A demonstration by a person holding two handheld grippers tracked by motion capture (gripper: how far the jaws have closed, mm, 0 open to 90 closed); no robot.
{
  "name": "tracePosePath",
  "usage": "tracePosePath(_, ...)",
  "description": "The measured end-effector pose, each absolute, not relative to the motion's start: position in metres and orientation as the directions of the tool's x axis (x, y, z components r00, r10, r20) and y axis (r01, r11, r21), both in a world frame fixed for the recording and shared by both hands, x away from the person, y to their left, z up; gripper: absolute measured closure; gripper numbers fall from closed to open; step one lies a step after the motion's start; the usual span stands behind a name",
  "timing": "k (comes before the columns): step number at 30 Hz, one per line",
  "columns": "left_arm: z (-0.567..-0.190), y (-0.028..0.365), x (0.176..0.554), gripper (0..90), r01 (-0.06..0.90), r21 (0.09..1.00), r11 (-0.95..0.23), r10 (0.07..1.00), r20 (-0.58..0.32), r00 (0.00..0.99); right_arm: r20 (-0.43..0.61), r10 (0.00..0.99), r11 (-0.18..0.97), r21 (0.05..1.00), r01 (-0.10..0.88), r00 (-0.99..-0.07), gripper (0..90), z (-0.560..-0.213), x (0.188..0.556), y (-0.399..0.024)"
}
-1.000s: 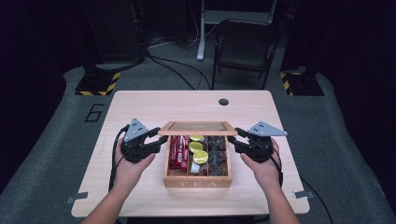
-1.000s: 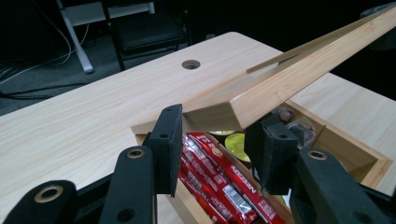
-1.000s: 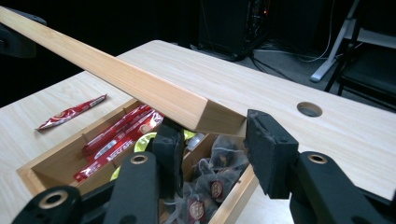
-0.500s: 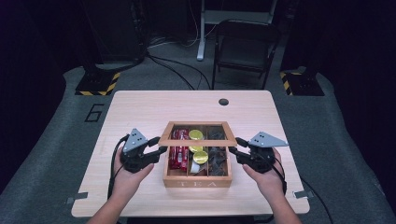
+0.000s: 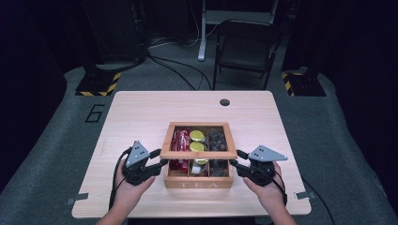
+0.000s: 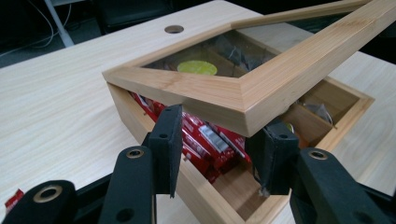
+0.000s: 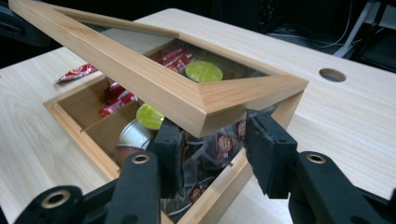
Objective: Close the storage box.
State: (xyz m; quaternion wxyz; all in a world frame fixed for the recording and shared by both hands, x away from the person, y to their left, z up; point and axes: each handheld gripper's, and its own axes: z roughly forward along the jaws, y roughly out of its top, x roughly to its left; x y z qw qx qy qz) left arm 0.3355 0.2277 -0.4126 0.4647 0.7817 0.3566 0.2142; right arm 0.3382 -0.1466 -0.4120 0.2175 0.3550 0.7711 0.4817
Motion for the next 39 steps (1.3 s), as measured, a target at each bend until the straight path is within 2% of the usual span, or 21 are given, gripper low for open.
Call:
tracePosePath(20, -0.45, 0.227, 0.327, 54.4, 0.387, 0.856, -0.342, 0.744, -0.005, 0.668, 0.01, 0.738, 0.333, 0.865, 0.376, -0.675, 54.3, -0.447, 0.327, -0.142)
tracePosePath(39, -0.464, 0.216, 0.325, 46.0, 0.408, 0.828, -0.385, 0.725, -0.002, 0.688, 0.002, 0.727, 0.381, 0.831, 0.406, -0.687, 48.0, -0.459, 0.325, -0.138)
